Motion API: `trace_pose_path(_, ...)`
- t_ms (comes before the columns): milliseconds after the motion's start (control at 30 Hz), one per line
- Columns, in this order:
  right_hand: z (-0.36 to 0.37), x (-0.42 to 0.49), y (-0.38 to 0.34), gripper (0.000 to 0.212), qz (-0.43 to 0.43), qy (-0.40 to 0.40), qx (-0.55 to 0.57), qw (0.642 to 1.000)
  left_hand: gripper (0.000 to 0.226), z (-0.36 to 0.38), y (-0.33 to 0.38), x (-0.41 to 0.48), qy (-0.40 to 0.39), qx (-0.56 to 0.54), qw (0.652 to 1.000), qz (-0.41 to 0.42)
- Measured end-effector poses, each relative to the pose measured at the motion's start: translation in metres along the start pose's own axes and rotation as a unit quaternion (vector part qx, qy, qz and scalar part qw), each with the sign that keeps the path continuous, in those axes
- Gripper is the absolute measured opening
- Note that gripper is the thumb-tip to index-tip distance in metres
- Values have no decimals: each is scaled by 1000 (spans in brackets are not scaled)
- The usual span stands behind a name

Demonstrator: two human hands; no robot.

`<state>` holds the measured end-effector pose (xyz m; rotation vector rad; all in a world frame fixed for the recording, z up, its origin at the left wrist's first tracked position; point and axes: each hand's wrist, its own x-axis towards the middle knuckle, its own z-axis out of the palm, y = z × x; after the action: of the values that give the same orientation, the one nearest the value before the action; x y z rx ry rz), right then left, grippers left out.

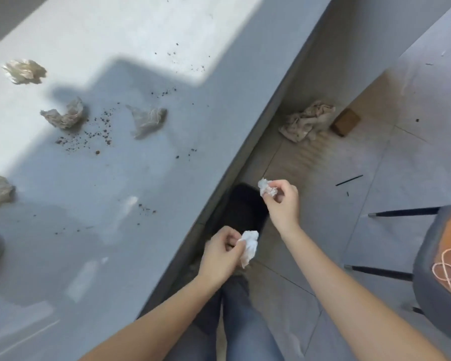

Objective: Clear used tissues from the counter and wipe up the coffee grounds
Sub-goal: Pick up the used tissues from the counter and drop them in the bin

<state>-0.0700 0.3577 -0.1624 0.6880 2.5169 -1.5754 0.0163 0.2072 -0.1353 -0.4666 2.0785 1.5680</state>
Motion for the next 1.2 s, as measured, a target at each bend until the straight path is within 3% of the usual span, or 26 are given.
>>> trace_pose_path(100,7,3,39,11,50,-25,-18,998,8,15,-34,34,75,-35,988,-130)
trace_pose_path(200,18,6,65,12,78,-35,-37,996,18,29,-51,62,101,-54,977,-179)
trace_pose_path(267,25,9,79,23,100,-51,-47,993,26,37,-56,77,53,-59,976,-201)
trace_pose_path(367,32,7,95,49,148,-98,-55,983,59,40,-64,96,-58,-11,969,-242)
trace_pose_path(433,34,4,104,55,171,-110,-51,978,65,40,-65,101,-88,7,967,-238)
trace_pose_path(533,33,-1,108,55,184,-97,-40,977,64,40,-60,100,-91,18,977,-192)
trace_pose_path(733,26,4,79,54,147,-74,-22,986,65,41,-36,94,-93,145,978,-114)
trace_pose_path(867,21,11,50,54,94,-64,-61,992,67,38,-8,90,-117,126,983,-65)
trace_pose_path(967,1,-1,5,53,0,-29,-46,999,63,26,32,62,-77,125,985,85)
trace_pose_path(1067,-11,-2,-19,52,-42,-21,3,999,56,25,59,49,-15,191,947,259)
trace_pose_path(1133,-20,-10,-40,58,-79,-23,41,996,55,14,78,36,22,213,921,324)
trace_pose_path(1200,-25,-15,-62,49,-155,-13,5,988,56,1,96,25,57,234,903,357)
